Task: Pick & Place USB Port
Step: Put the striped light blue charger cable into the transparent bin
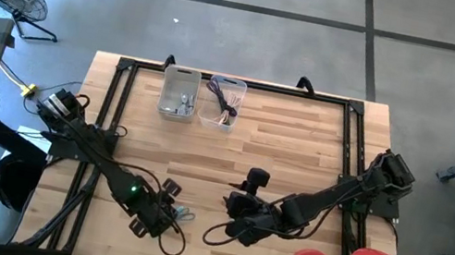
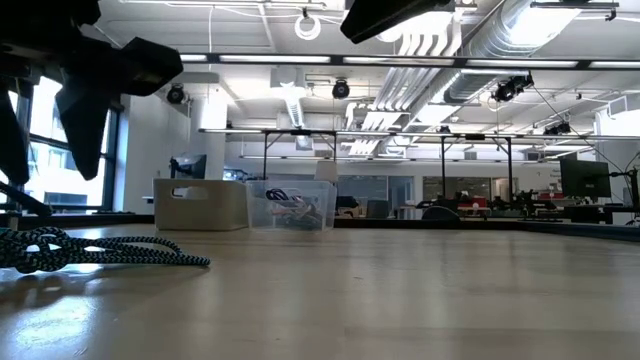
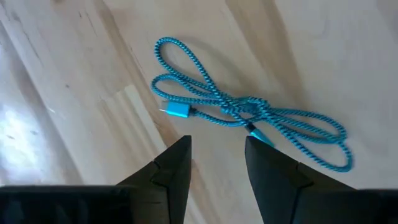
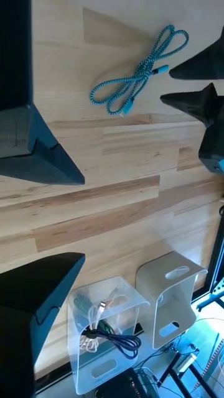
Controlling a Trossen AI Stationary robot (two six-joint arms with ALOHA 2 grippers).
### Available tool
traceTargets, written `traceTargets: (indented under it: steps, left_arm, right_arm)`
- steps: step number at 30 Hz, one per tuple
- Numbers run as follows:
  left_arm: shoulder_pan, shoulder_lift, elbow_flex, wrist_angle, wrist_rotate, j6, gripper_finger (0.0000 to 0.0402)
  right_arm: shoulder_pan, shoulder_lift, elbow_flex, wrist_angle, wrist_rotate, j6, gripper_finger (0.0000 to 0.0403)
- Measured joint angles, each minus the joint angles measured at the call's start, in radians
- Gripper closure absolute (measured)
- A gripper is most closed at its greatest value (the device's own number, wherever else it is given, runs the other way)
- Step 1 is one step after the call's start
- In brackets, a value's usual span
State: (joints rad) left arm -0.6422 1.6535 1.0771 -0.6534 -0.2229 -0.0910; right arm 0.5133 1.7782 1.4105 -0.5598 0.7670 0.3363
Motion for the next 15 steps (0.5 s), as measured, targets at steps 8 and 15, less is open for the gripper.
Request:
traceTargets:
  steps: [8,15]
  left_arm:
    - [0.0,0.0,0.0,0.02,0.075,-0.167,0.0256]
    - [0.001,0.0,0.0,0.038,0.087,-0.299,0.0256]
  right_arm:
    - [0.0,0.0,0.0,0.0,-0.002,0.003,0.0222]
    - [0.001,0.0,0.0,0.011,-0.04,0.002,0.0222]
